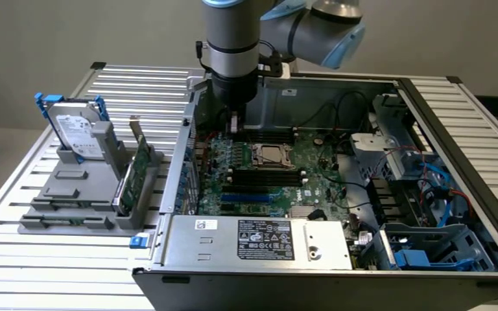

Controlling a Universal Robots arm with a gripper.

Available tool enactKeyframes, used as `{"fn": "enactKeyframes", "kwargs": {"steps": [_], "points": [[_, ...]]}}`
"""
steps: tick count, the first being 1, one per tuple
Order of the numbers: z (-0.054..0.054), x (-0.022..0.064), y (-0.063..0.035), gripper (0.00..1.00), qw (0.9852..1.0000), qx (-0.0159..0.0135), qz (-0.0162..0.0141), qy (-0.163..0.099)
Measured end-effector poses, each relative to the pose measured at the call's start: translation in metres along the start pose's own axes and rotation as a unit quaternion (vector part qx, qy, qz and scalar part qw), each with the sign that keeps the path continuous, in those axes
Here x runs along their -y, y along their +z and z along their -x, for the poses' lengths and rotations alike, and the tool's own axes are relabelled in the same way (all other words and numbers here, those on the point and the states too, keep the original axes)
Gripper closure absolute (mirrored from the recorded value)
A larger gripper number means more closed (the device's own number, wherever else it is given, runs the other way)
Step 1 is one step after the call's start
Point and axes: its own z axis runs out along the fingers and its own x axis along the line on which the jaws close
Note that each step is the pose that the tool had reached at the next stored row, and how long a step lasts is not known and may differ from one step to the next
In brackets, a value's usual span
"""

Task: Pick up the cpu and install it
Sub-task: 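Install the first cpu locking lever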

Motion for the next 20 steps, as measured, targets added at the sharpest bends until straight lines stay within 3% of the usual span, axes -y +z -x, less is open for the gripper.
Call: {"fn": "enactKeyframes", "kwargs": {"steps": [5, 9, 12, 17, 20], "points": [[0.0003, 0.0002, 0.0026, 0.89, 0.9992, 0.0016, 0.0048, 0.039], [0.0006, 0.0002, 0.0049, 0.89, 0.9971, 0.0031, 0.0092, 0.075], [0.0008, 0.0003, 0.0064, 0.89, 0.9947, 0.0042, 0.0125, 0.102], [0.001, 0.0004, 0.0075, 0.89, 0.9893, 0.0058, 0.0177, 0.145], [0.0009, 0.0003, 0.0077, 0.89, 0.9859, 0.0053, 0.0201, 0.166]]}}
